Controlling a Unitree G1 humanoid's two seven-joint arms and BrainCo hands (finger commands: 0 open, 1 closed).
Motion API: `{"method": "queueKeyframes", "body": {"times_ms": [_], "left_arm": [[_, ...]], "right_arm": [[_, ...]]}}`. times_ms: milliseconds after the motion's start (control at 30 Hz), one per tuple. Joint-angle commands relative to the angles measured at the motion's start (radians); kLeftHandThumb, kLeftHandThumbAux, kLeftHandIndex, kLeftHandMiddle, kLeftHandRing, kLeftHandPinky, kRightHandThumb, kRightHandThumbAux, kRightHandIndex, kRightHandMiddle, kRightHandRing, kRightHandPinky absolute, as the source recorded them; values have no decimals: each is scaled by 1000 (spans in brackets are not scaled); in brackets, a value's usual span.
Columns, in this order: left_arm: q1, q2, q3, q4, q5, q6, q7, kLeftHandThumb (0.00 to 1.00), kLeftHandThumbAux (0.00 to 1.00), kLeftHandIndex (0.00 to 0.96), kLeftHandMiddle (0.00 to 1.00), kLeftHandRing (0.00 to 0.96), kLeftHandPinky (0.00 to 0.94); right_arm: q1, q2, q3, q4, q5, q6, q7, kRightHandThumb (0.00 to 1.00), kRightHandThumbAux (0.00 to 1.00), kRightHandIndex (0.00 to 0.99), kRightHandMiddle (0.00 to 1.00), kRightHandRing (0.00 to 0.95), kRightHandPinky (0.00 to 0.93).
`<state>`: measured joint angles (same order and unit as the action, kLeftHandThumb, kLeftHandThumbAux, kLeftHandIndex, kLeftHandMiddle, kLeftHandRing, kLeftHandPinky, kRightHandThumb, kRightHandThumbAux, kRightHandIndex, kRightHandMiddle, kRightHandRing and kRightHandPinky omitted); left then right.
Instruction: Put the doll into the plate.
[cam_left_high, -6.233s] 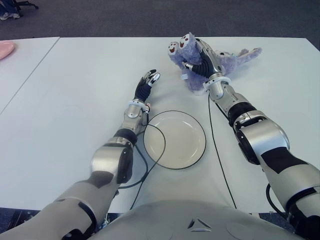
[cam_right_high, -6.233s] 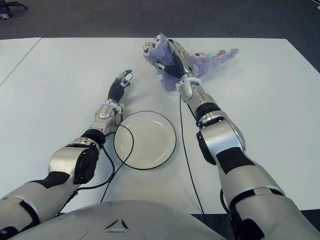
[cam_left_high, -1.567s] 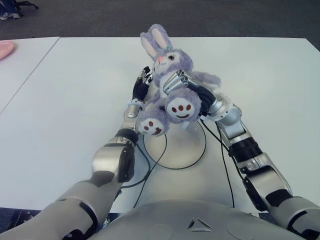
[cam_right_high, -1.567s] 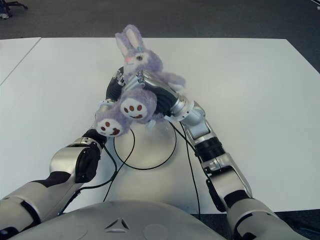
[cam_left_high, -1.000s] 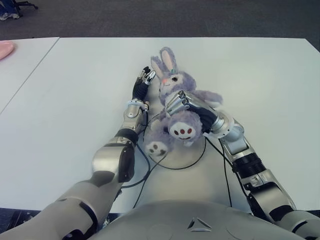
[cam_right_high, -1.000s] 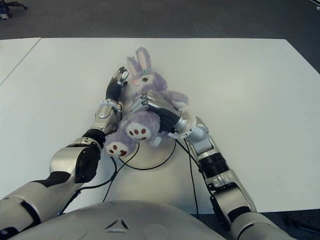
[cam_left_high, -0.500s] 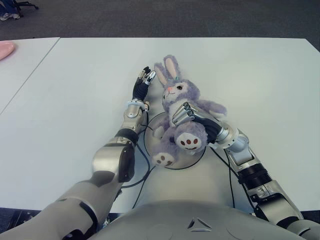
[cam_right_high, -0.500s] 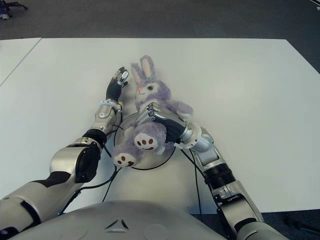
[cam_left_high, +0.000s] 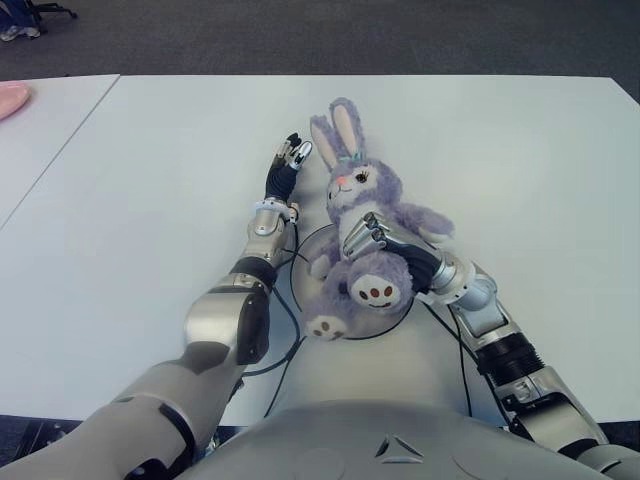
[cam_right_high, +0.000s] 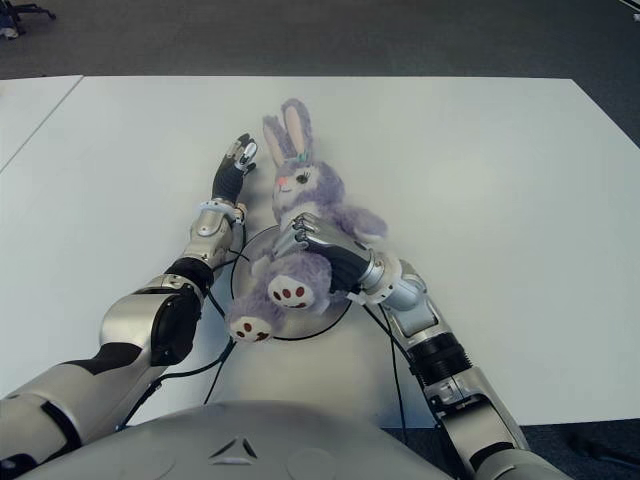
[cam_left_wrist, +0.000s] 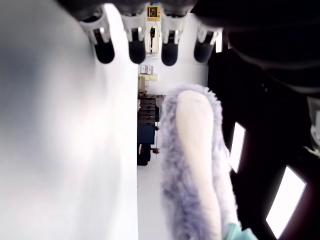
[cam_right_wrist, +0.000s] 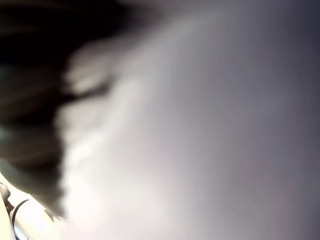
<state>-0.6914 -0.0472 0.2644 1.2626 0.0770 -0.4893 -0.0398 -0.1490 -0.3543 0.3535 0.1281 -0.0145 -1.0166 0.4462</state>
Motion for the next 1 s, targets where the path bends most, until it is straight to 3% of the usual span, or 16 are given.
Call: {"method": "queueKeyframes", "body": {"times_ms": [33, 100, 200, 267, 300, 333, 400, 500, 633, 733, 1000], "left_arm": [[141, -11, 1, 113, 2, 195, -10, 0, 366, 57, 83, 53, 1], [141, -11, 0, 113, 3, 196, -9, 0, 368, 55, 82, 52, 4], [140, -10, -1, 113, 4, 199, -9, 0, 374, 55, 82, 54, 12], [140, -10, -2, 113, 4, 202, -9, 0, 377, 56, 83, 54, 16], [140, -11, -2, 113, 5, 203, -8, 0, 379, 56, 83, 55, 18], [139, -11, -3, 114, 5, 204, -7, 0, 380, 56, 83, 56, 19], [139, -11, -5, 114, 7, 208, -4, 0, 385, 56, 84, 57, 20], [141, -11, -10, 115, 13, 208, 2, 0, 391, 55, 84, 59, 20], [143, -10, -13, 115, 17, 201, 2, 0, 385, 54, 82, 59, 18], [144, -11, -16, 114, 19, 193, -4, 0, 377, 49, 79, 56, 12], [140, -13, -26, 113, 25, 192, -10, 0, 360, 42, 67, 41, 0]], "right_arm": [[35, -23, 29, -3, -20, 45, 38, 323, 869, 831, 917, 923, 915], [34, -43, 32, -25, -15, 83, 57, 349, 855, 821, 912, 915, 902], [33, -72, 26, -65, -31, 158, 79, 582, 765, 558, 851, 867, 860], [37, -80, 19, -84, -57, 189, 83, 634, 744, 492, 817, 840, 839], [40, -84, 15, -92, -70, 199, 82, 528, 688, 402, 670, 724, 749], [42, -87, 10, -102, -90, 211, 79, 488, 668, 369, 616, 682, 716], [45, -89, -2, -117, -142, 225, 65, 323, 594, 176, 278, 352, 434], [49, -81, -17, -88, -273, 216, 8, 215, 506, 57, 91, 122, 213], [57, -78, -27, 1, -407, 164, -81, 177, 382, 11, 18, 25, 44], [36, -81, -29, 21, -451, 154, -119, 163, 339, 4, 7, 10, 18], [-68, -87, -21, 88, -436, 142, -139, 141, 268, 0, 0, 0, 0]]}}
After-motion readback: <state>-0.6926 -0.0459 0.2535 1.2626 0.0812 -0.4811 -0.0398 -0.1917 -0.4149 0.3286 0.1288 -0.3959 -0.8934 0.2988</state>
